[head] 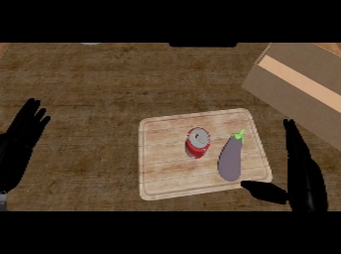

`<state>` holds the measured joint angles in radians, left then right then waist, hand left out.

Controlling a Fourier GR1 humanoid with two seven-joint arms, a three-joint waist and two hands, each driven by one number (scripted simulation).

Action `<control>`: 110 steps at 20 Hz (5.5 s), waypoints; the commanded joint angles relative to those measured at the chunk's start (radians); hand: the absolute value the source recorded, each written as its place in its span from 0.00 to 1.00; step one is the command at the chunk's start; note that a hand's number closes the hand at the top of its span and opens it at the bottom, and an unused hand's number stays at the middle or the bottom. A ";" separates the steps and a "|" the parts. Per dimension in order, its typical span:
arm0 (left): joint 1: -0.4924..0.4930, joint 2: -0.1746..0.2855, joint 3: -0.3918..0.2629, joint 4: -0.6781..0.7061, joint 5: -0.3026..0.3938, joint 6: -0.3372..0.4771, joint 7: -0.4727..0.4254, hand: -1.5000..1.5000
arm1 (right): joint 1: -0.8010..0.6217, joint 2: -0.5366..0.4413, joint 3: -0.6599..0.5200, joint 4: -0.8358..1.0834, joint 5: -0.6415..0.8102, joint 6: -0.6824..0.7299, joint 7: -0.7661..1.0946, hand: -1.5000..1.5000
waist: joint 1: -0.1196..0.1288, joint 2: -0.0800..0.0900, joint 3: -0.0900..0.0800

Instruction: Pick the can from the cutting board and place it in the cardboard box

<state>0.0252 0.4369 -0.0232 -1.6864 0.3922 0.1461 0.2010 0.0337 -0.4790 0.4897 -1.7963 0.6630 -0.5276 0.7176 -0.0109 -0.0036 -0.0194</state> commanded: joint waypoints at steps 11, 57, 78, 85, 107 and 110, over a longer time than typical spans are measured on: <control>-0.042 0.011 0.017 0.029 0.044 -0.060 0.021 0.50 | -0.382 0.292 0.026 -0.050 0.052 0.570 0.766 0.00 | 0.034 0.001 0.013; -0.050 -0.046 0.051 0.053 -0.012 -0.069 0.024 0.50 | -0.564 0.478 -0.054 0.331 0.101 0.684 0.770 0.00 | 0.020 0.001 0.018; -0.093 -0.034 0.108 0.113 -0.002 -0.126 0.029 0.50 | -0.544 0.478 -0.021 0.467 0.065 0.587 0.736 0.00 | 0.016 0.004 0.019; -0.019 -0.089 0.066 0.031 -0.062 -0.101 0.017 0.50 | -0.521 0.478 0.023 0.459 0.125 0.565 0.664 1.00 | 0.016 0.002 0.019; -0.046 -0.085 0.135 0.061 -0.053 -0.162 0.027 0.50 | -0.458 -0.005 0.027 0.376 0.086 0.743 -0.469 1.00 | 0.011 0.004 0.019; -0.059 -0.123 0.105 0.096 -0.101 -0.137 -0.001 0.50 | -0.503 0.012 -0.028 0.281 0.066 0.785 -0.425 1.00 | 0.008 0.003 0.019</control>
<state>-0.0027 0.3368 0.0926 -1.6408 0.3265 0.0015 0.2284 -0.4293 -0.4689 0.5047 -1.4599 0.7164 0.2443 0.3060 0.0006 -0.0008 0.0002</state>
